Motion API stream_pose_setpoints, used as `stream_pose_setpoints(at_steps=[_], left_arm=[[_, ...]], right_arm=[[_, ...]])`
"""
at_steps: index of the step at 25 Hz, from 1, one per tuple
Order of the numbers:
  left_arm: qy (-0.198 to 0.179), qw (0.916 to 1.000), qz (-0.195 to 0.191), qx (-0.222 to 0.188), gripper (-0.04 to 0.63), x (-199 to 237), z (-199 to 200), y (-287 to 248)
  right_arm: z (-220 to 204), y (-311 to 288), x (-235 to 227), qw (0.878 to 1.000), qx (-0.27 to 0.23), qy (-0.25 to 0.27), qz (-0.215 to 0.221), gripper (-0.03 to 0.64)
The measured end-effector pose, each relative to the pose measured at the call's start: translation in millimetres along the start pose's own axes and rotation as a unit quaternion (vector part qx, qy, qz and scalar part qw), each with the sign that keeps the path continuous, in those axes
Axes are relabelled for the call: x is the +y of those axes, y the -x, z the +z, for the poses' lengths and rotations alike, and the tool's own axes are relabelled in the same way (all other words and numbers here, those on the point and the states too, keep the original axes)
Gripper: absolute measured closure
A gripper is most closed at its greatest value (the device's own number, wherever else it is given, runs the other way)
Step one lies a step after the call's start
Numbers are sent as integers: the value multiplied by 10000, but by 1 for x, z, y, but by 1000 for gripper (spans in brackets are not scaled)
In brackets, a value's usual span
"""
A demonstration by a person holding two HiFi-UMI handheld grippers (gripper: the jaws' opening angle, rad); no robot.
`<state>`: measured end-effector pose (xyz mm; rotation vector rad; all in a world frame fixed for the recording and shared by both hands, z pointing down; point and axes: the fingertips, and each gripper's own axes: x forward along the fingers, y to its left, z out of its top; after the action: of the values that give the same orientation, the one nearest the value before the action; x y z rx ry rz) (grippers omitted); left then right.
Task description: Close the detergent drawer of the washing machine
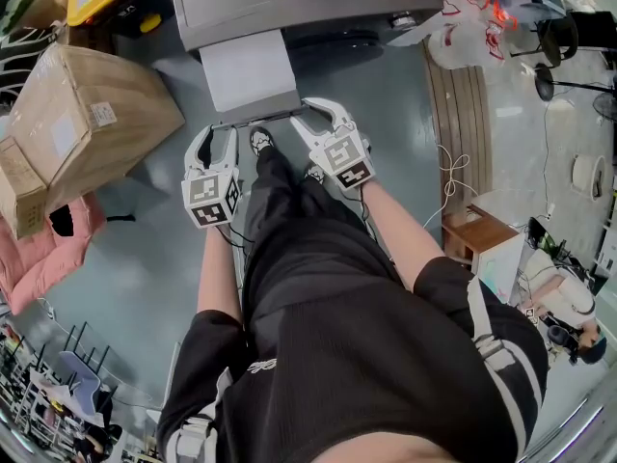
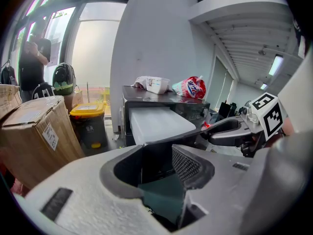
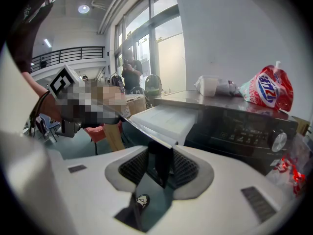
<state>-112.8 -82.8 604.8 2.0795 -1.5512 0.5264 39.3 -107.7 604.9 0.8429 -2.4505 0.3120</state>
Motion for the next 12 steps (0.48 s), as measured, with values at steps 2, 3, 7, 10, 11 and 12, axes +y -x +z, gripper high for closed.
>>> stream_pose_setpoints(at_steps=[2,3,7,10,11,12], left_arm=[[-2,10000,7,-7,403,1,0,0],[-1,10000,8,-10,402,1,1,0],[6,10000,-10,-11,402,2,3,-2],[5,10000,-10,-13,403,3,6,-5],[7,10000,-8,-15,402,4,7,-6],[12,10000,-8,-19,403,5,8,-7]], right_arm=[[0,0,0,10000,0,0,-8,470],[1,-1,-1,10000,3,1,-14,469],[3,-2,-2,10000,5,5,-29,469],[6,-4,-6,10000,3,6,-49,468],[6,-5,-7,10000,2,3,-56,468],[7,-6,-8,10000,2,0,-62,468]])
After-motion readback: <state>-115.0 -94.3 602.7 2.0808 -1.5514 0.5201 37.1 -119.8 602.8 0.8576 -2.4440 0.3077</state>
